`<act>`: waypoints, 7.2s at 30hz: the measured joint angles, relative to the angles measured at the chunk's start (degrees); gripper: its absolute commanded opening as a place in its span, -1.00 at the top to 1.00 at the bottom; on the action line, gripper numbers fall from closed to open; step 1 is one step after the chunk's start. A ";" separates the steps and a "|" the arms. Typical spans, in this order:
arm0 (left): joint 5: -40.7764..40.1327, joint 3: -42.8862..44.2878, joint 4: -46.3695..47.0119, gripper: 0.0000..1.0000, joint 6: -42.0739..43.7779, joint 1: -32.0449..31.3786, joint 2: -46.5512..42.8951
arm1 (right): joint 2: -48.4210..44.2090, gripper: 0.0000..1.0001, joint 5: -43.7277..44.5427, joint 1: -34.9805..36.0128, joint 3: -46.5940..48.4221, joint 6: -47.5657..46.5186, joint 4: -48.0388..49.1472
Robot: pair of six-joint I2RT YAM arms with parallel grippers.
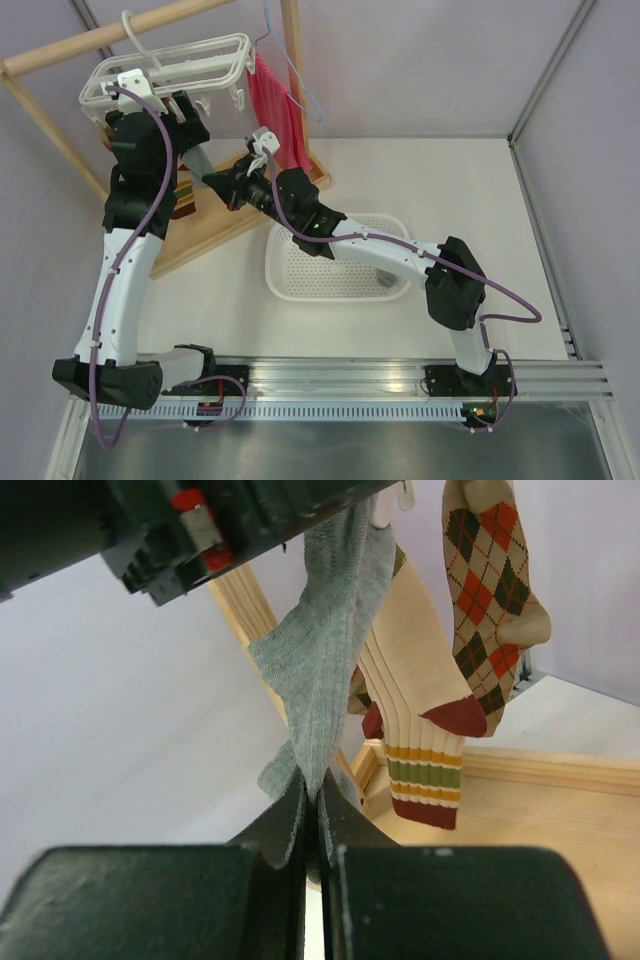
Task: Remove the socks clipped to the hanger
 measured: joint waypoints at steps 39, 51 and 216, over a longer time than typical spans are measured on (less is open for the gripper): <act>0.04 5.49 -0.55 0.34 0.46 -0.02 6.75 | -0.28 0.98 2.60 3.21 -1.64 -4.63 -2.16; 1.44 -1.16 -0.31 -0.86 -0.26 -0.02 1.11 | -3.15 0.98 5.27 3.21 -8.02 -5.20 -2.25; -0.42 -38.66 43.65 -0.86 -6.91 7.45 -12.33 | -55.21 -0.94 6.60 -19.28 -63.95 9.77 -20.15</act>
